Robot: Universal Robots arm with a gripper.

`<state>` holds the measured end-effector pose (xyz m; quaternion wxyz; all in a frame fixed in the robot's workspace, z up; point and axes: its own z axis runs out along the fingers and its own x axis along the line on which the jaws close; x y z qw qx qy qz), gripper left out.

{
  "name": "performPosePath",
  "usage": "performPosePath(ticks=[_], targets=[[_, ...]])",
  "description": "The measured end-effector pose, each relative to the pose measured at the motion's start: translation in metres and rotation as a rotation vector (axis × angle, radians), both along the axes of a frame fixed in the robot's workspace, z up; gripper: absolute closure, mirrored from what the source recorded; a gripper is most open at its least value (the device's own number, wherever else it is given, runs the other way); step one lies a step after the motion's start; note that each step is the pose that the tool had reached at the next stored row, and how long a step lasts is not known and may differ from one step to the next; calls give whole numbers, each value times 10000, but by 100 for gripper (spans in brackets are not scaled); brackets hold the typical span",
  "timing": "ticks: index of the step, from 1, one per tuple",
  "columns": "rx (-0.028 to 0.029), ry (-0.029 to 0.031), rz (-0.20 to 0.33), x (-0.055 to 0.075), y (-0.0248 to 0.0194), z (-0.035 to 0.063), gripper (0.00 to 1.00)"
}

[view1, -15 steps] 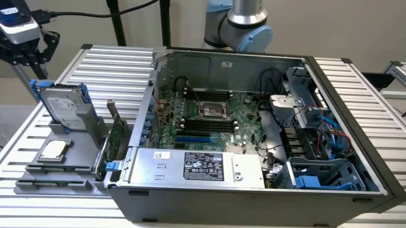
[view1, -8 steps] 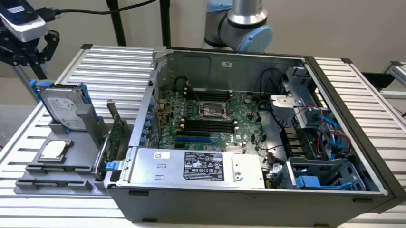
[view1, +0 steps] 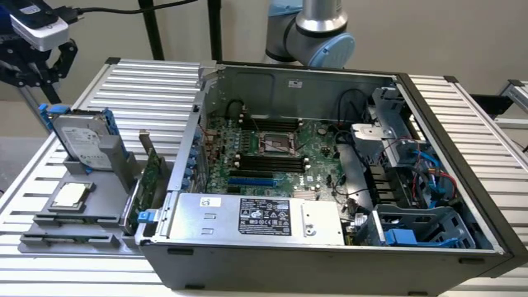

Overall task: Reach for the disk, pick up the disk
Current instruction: 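Pick up the disk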

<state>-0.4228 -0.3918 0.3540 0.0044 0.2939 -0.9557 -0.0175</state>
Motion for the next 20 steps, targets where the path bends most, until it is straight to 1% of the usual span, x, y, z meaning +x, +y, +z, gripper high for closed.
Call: performPosePath(ticks=[20], targets=[[0, 1, 3642, 0, 0, 0, 89]])
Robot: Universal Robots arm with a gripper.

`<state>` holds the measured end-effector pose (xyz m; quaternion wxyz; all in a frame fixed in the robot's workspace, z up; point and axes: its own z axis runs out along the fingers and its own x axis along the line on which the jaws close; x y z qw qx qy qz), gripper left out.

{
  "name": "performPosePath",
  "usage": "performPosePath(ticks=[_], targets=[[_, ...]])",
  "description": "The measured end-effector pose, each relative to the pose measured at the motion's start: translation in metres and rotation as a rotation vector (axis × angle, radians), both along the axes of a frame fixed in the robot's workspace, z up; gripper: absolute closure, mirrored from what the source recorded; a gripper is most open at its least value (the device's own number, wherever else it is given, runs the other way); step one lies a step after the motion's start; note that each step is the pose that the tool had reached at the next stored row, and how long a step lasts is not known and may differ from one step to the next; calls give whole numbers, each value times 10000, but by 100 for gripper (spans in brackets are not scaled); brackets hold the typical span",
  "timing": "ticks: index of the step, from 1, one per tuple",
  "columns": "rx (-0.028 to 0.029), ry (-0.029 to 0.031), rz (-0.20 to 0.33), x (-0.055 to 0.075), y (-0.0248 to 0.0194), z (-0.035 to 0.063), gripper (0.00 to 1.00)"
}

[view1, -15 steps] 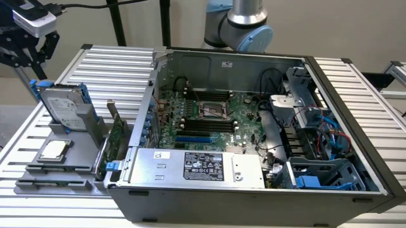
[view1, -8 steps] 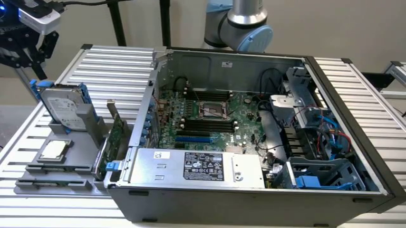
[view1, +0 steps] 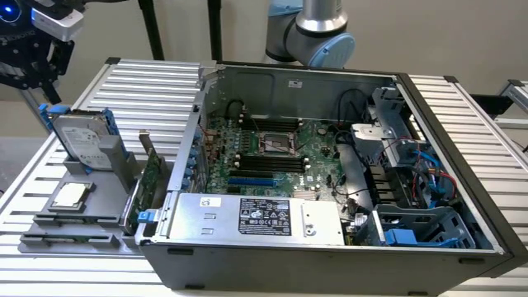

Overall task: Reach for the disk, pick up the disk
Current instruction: 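Pick up the disk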

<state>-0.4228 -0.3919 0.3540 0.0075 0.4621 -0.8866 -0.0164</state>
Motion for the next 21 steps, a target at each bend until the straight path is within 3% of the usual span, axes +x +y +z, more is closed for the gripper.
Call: performPosePath(ticks=[21], targets=[[17, -3, 3778, 0, 0, 0, 89]])
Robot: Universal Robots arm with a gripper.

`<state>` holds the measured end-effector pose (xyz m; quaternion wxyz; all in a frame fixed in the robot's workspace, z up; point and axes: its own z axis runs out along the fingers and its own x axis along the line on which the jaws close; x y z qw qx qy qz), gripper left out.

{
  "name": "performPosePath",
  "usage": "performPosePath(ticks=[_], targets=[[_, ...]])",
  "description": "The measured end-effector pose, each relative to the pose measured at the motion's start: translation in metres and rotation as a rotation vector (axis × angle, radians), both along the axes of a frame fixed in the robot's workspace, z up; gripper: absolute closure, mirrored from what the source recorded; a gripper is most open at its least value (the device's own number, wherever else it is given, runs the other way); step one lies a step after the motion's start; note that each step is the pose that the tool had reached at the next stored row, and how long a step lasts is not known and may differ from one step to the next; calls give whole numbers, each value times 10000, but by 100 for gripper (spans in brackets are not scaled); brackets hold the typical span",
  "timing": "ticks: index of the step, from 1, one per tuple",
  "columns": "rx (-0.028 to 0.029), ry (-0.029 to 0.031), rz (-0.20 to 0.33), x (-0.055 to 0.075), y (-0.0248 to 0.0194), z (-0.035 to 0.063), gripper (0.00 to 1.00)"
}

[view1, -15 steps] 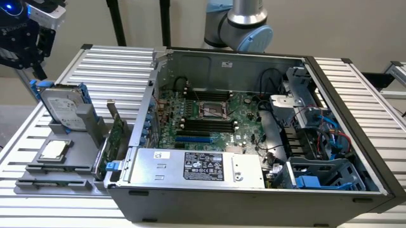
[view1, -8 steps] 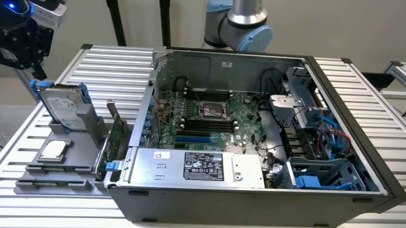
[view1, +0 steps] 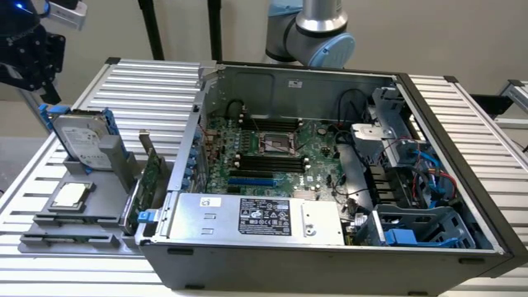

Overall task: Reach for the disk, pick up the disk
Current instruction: 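Pick up the disk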

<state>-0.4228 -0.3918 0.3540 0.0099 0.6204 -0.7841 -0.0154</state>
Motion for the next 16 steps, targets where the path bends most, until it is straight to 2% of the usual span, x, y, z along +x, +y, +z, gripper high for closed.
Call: performPosePath(ticks=[6, 13, 16], targets=[[8, -8, 790, 0, 3, 0, 89], [10, -55, 1469, 0, 19, -2, 89], [10, -54, 1711, 0, 35, -3, 89]])
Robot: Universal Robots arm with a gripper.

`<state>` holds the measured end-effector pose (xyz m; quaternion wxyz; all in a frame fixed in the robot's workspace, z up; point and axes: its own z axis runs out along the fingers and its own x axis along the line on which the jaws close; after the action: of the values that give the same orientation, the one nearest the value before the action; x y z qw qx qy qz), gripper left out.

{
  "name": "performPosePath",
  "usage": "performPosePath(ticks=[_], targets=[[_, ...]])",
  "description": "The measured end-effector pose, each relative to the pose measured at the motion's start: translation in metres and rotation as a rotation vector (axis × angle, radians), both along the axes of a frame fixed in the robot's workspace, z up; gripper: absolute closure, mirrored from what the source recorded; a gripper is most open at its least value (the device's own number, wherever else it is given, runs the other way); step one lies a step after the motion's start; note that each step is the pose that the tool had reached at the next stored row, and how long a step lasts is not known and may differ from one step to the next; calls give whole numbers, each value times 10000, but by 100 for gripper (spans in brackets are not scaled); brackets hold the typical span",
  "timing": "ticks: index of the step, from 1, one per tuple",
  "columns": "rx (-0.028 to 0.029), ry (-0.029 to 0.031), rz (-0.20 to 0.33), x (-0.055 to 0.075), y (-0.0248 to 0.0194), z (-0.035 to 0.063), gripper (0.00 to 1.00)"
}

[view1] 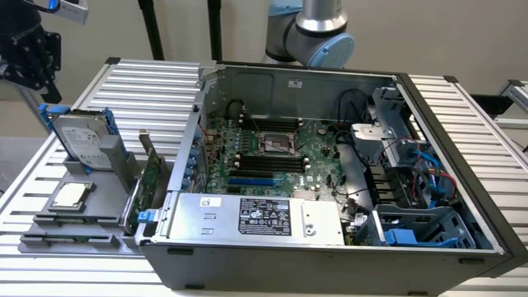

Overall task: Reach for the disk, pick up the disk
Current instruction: 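Pick up the disk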

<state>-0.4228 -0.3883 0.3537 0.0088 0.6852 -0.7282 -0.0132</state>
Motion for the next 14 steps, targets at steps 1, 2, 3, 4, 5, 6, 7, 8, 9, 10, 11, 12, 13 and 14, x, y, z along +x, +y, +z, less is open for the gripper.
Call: performPosePath(ticks=[1, 2, 3, 4, 5, 6, 7, 8, 9, 10, 11, 12, 13, 14], targets=[[0, -1, 15, 0, 1, 0, 89], [0, 0, 16, 0, 1, 0, 89], [0, 0, 17, 0, 1, 0, 88], [0, 0, 17, 0, 1, 0, 88], [0, 0, 16, 0, 2, 0, 82], [-1, 1, 16, 0, 2, -1, 82], [-1, 1, 16, 1, 2, -3, 76], [0, 0, 17, 1, 3, -7, 70], [0, 0, 17, 1, 3, -12, 64], [-1, 0, 16, 0, 4, -18, 58], [0, 0, 16, 0, 5, -26, 58], [0, -1, 17, 0, 6, -34, 52], [0, -1, 17, 0, 7, -44, 52], [-1, 0, 17, 0, 8, -55, 47]])
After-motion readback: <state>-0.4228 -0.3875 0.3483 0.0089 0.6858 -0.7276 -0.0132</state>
